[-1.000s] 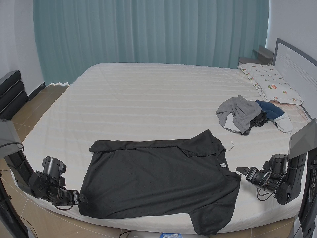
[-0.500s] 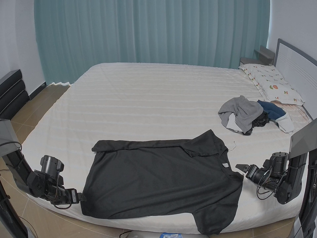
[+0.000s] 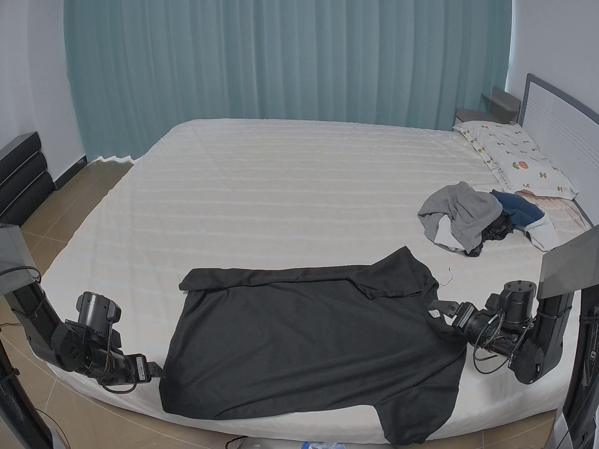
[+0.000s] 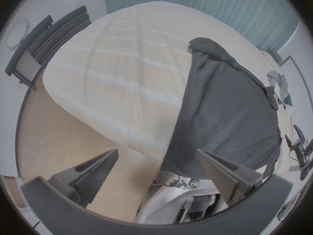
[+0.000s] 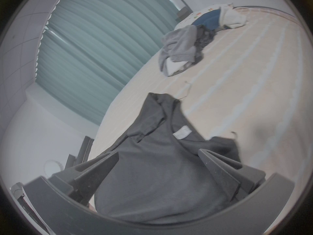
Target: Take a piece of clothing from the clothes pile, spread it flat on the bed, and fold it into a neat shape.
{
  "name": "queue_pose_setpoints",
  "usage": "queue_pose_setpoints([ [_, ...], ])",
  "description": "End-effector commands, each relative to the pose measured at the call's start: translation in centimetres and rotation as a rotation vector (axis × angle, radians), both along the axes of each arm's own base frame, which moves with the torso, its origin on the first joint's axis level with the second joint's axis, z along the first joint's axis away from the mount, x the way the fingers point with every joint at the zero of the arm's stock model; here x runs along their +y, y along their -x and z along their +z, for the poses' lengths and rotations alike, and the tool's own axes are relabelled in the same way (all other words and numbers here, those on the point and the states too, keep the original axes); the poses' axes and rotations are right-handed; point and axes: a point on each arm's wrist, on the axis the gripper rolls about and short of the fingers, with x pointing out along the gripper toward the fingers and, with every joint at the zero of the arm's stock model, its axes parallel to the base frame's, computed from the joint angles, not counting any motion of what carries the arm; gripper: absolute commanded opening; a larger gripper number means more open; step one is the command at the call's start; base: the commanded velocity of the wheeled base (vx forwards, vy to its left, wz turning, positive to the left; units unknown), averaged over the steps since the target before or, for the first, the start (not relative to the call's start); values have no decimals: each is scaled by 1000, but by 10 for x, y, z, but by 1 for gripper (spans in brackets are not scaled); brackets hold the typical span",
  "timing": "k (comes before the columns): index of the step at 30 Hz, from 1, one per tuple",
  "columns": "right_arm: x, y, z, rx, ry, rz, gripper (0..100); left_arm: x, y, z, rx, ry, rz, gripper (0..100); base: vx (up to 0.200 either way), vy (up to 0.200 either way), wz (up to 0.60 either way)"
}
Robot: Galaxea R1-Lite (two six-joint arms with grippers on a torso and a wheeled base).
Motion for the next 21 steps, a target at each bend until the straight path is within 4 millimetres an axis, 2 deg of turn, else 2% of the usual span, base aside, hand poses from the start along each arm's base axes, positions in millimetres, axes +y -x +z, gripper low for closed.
queue_pose_setpoints([
  [1,22,-17,-5,-7,0,54,100,-2,-10,4,-31,81,40,100,0,0,0],
  [5,34,-31,-5,17,9,73,100,-5,-23,5,-48,157,88,100,0,0,0],
  [7,49,-45,-8,43,25,89,100,-10,-36,3,-43,268,125,100,0,0,0],
  [10,60,-61,-13,65,41,89,100,-11,-44,2,-44,315,165,100,0,0,0],
  [21,70,-98,-18,70,53,67,100,-16,-54,-1,-91,381,258,100,0,0,0],
])
